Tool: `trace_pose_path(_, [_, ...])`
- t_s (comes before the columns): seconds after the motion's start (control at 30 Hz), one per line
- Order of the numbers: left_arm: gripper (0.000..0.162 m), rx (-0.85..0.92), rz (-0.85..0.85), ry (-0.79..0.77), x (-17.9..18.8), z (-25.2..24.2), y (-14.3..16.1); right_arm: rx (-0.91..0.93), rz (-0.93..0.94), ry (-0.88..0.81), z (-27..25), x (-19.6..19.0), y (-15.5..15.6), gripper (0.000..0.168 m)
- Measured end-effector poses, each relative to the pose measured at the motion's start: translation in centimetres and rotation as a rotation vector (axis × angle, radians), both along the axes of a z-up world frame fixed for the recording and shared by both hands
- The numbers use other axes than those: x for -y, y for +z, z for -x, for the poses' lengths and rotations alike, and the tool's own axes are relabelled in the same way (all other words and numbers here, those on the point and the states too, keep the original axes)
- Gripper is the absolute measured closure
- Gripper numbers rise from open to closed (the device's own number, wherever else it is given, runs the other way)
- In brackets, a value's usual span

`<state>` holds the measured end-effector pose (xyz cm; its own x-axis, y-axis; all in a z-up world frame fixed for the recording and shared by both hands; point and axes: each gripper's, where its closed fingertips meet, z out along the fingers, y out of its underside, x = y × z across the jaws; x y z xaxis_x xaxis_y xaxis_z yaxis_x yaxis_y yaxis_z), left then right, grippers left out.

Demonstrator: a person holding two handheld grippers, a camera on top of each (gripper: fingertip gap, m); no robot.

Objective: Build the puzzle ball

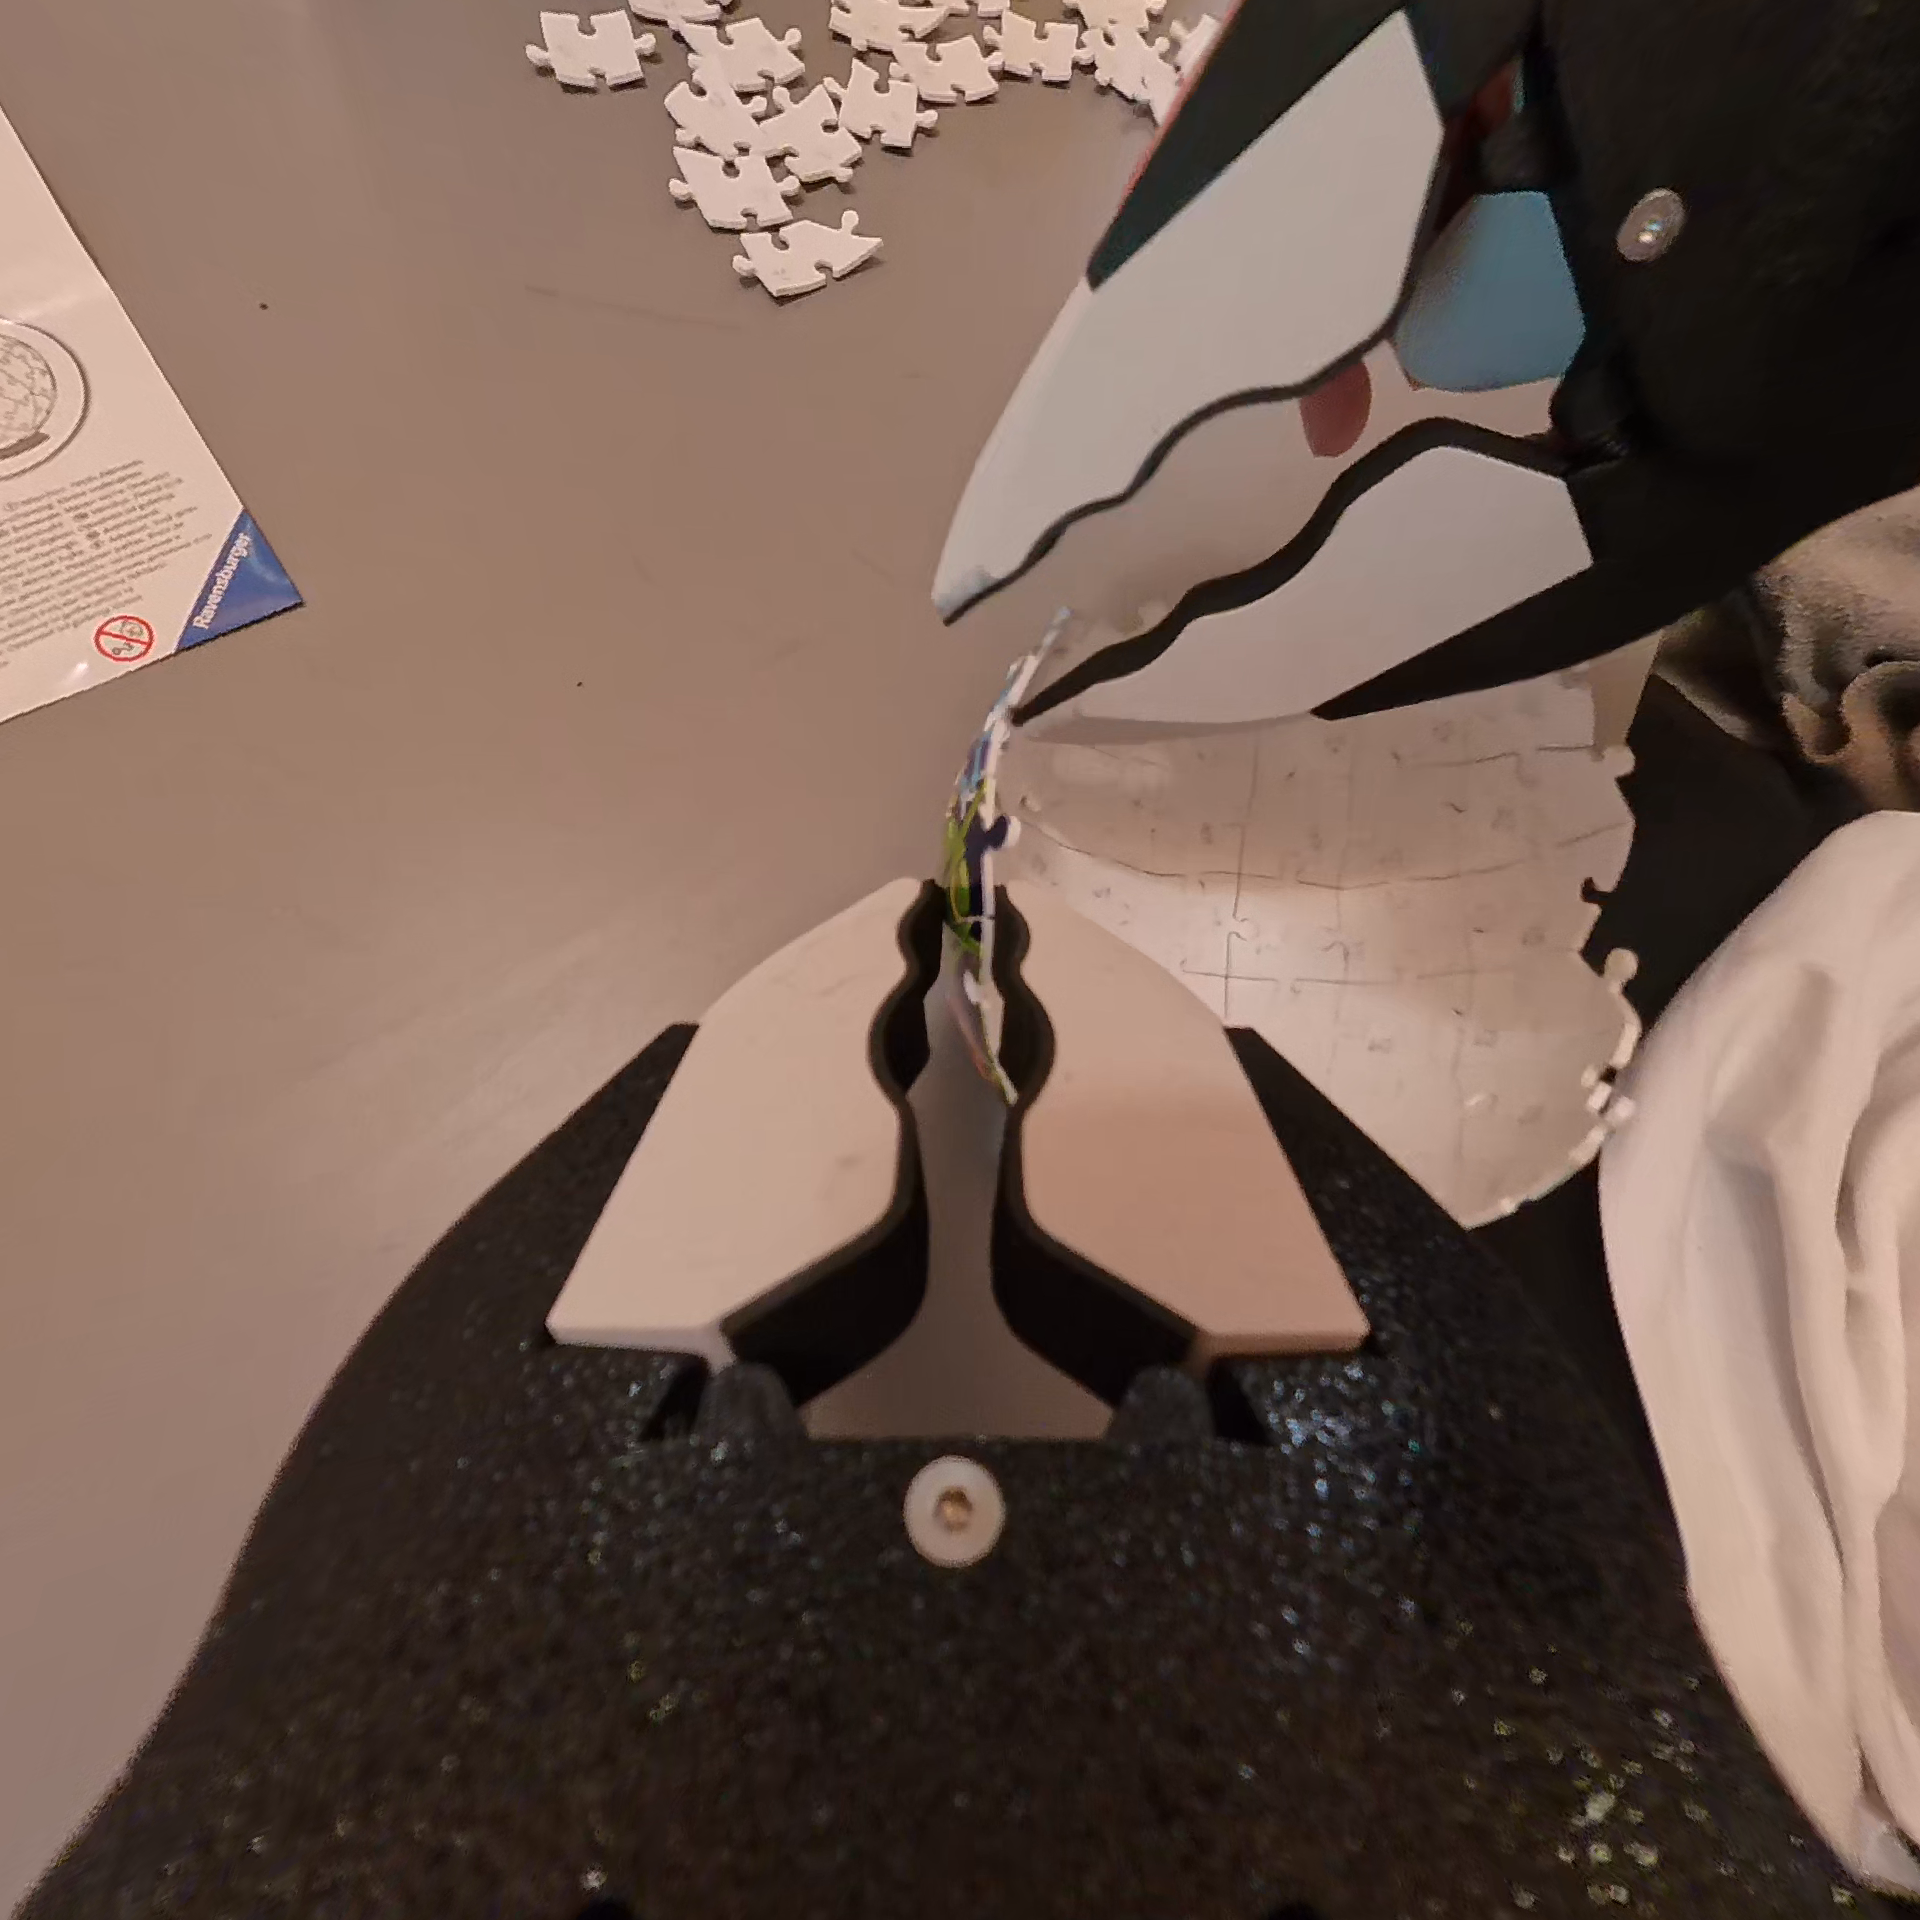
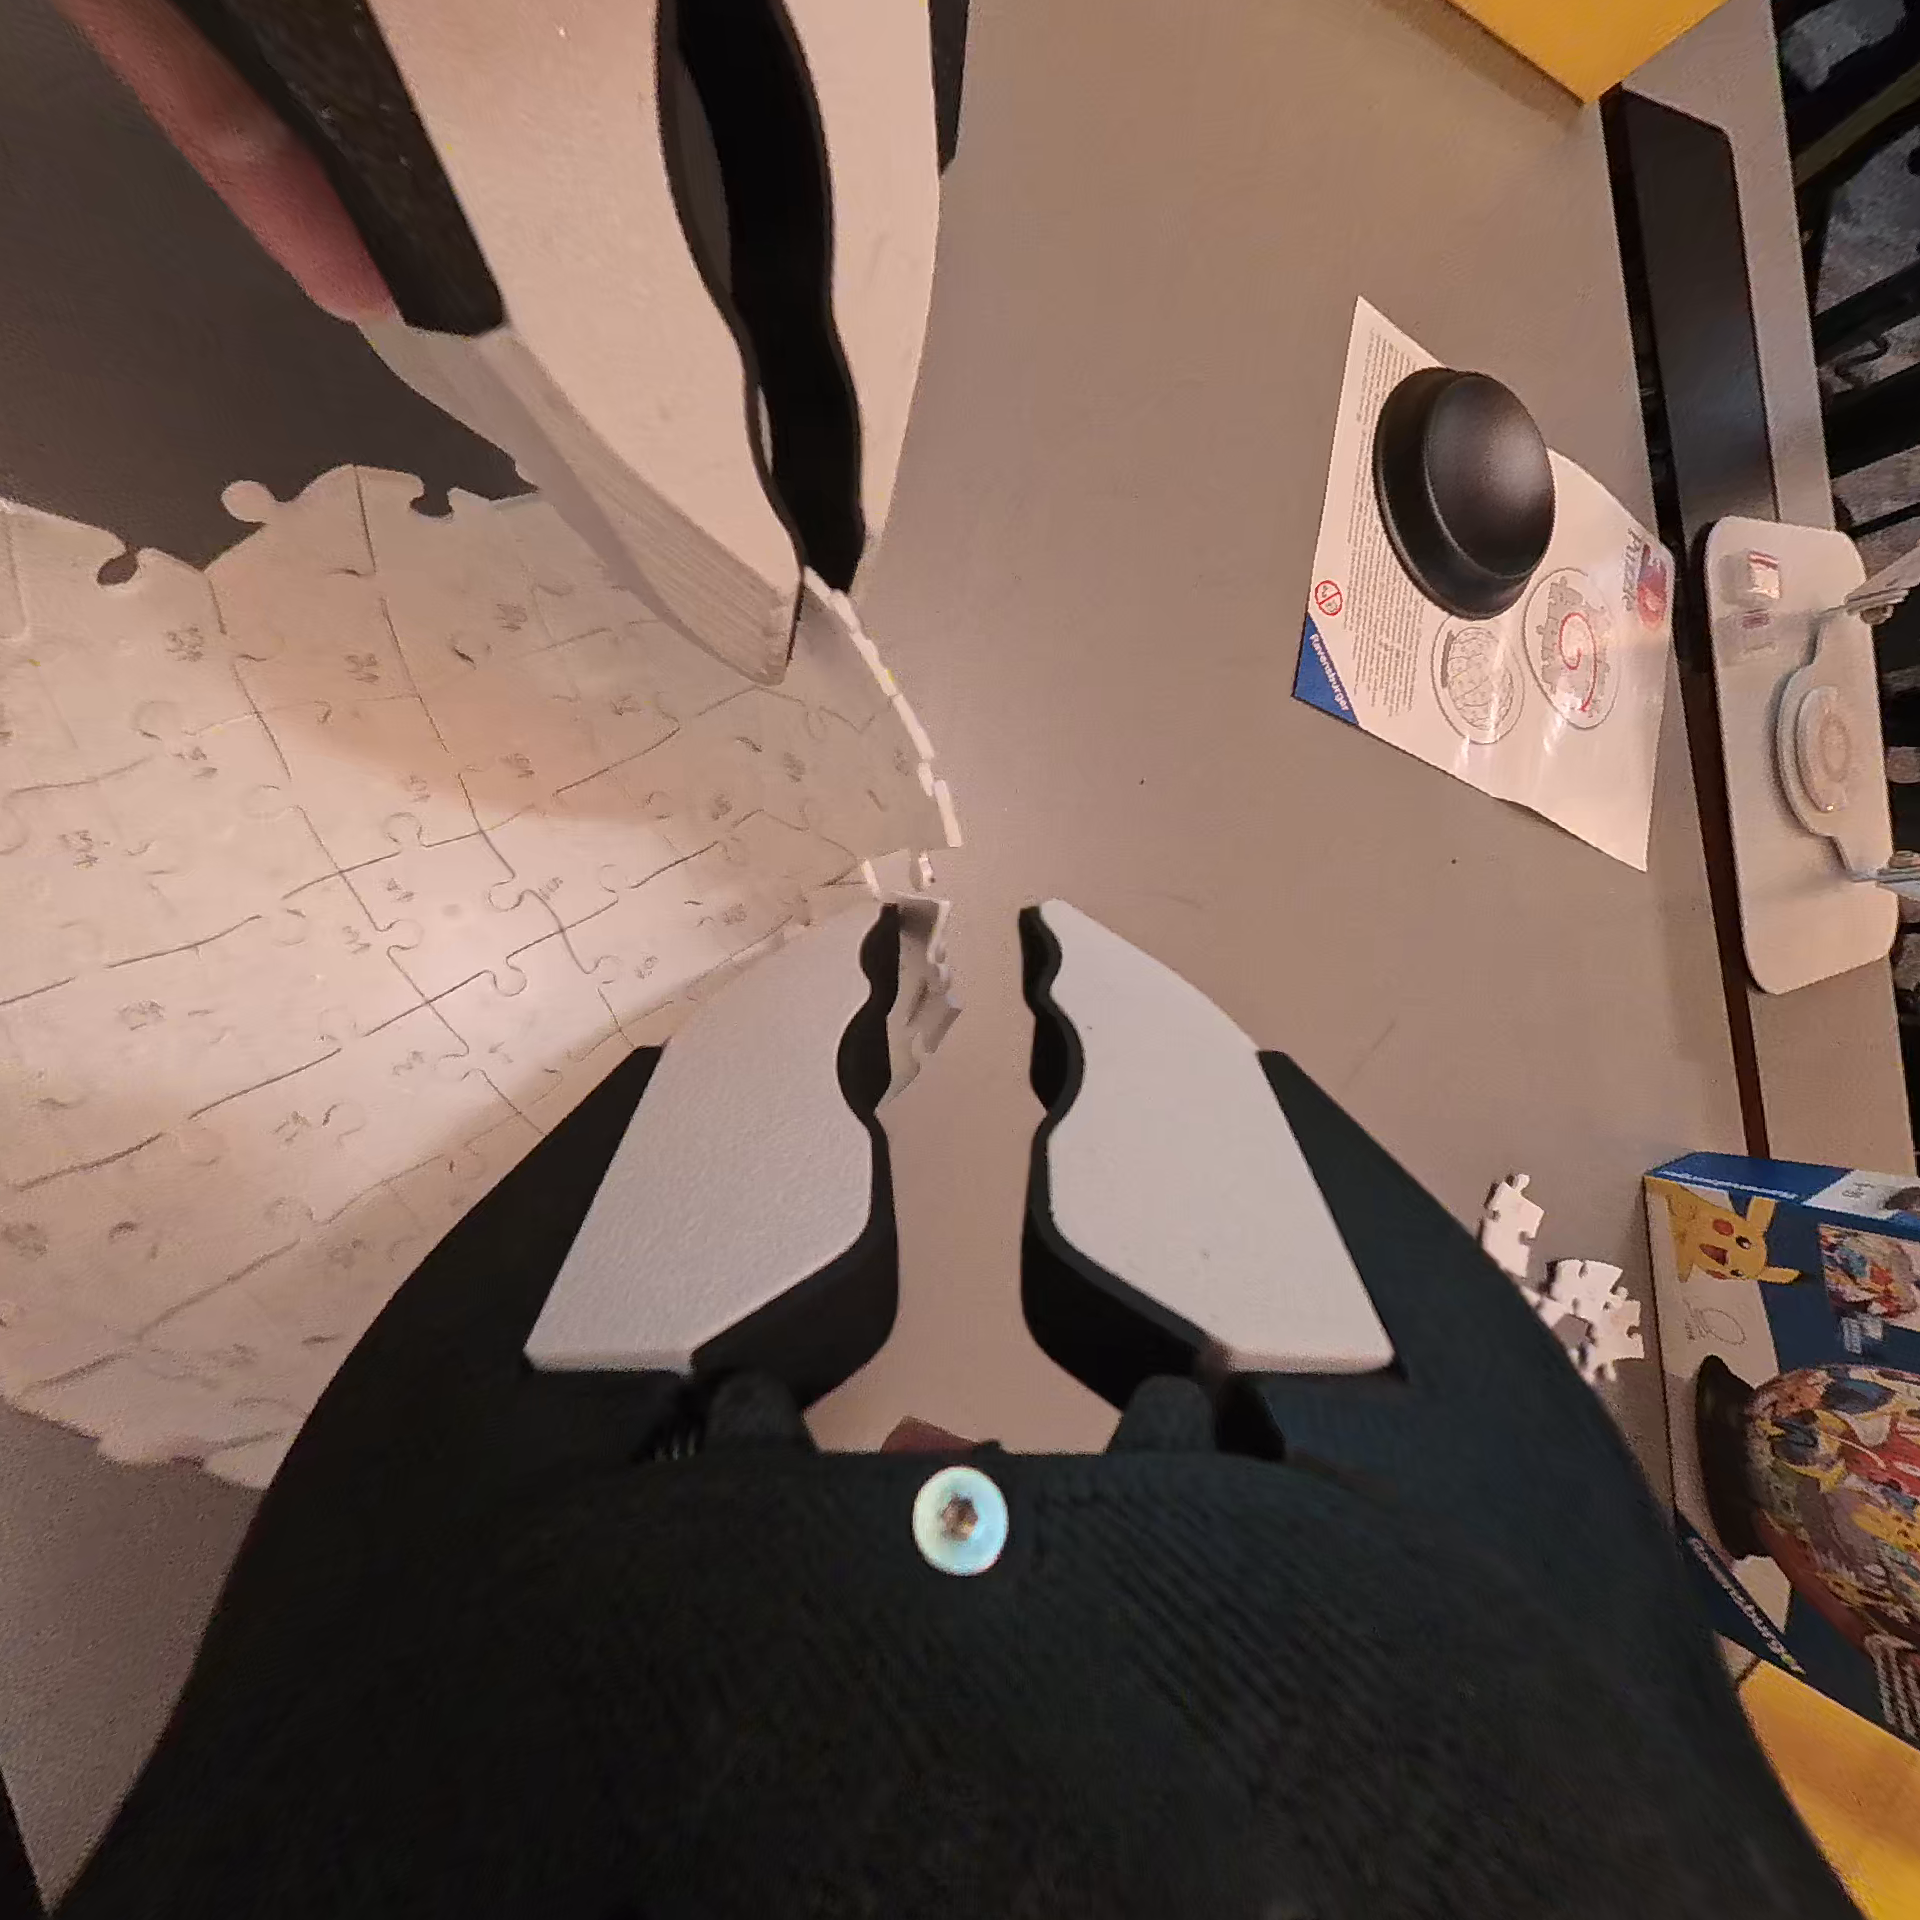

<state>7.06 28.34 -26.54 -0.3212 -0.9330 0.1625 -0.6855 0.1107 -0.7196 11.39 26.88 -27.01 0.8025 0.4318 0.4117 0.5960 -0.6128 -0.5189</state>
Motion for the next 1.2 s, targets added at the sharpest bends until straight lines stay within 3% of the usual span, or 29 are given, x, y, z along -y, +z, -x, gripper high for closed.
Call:
trace_pose_path(0.3, [0.154,0.017,-0.016,-0.017,0.2,-0.1,0.1,0.011,0.066,0.09,0.0,0.1,0.3,0.142])
trace_pose_path(0.53, [0.154,0.02,-0.009,-0.019,0.2,-0.1,0.1,0.049,0.071,0.164,0.5,0.4,0.5,0.157])
trace_pose_path(0.77, [0.155,0.017,-0.018,-0.019,0.3,-0.2,0.0,-0.01,0.136,0.141,0.7,1.0,-0.6,0.16])
trace_pose_path(1.2, [0.155,0.022,0.0,-0.015,0.2,-0.3,0.0,-0.056,0.036,0.193,1.3,1.0,1.5,0.165])
